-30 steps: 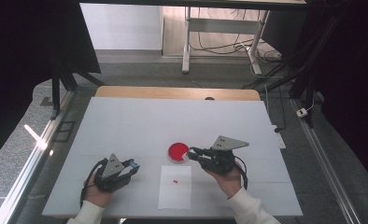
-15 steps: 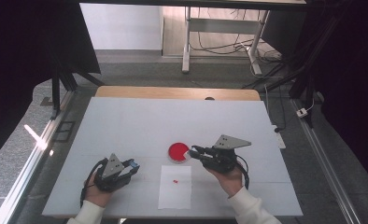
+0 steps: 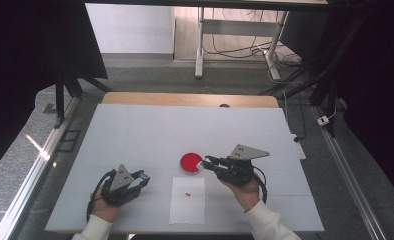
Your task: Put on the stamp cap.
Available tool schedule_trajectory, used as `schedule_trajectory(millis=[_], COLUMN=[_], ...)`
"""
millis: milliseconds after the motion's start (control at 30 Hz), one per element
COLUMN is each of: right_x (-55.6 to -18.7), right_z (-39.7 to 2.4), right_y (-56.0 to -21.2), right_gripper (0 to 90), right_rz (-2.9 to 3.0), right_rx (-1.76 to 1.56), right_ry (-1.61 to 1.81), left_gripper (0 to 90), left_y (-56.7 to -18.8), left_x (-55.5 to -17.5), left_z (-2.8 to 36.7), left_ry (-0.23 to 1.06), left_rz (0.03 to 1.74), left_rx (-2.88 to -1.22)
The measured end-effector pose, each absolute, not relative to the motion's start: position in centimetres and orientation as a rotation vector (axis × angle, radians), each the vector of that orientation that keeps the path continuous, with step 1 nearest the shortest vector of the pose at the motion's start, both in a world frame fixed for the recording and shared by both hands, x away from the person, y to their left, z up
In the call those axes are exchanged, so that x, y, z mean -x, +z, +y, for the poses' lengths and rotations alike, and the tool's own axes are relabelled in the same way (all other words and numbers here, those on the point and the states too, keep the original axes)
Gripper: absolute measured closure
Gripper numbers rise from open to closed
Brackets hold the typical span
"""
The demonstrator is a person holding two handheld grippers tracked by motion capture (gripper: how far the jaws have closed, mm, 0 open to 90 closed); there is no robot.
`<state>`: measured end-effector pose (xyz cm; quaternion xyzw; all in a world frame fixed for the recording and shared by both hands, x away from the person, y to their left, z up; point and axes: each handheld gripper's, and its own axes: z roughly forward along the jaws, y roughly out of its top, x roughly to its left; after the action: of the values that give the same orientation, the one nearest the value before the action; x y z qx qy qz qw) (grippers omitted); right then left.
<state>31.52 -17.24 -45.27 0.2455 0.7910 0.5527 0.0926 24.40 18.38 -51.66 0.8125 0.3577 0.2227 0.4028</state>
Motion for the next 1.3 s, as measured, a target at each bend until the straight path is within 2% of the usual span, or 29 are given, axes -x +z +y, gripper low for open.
schedule_trajectory(millis=[500, 1300], right_x=[-31.4, -31.2], right_z=[-17.0, -16.7], right_y=[-45.3, -45.3], right_gripper=[75.3, 75.3], right_rz=[2.355, 2.346], right_rx=[-0.722, -0.718], right_ry=[1.642, 1.651], left_gripper=[64.4, 64.3], left_y=[-51.5, -50.9], left_x=[-24.5, -25.4], left_z=[17.8, 14.8], left_ry=[0.561, 0.518], left_rz=[0.887, 0.809], left_rx=[-2.054, -2.06])
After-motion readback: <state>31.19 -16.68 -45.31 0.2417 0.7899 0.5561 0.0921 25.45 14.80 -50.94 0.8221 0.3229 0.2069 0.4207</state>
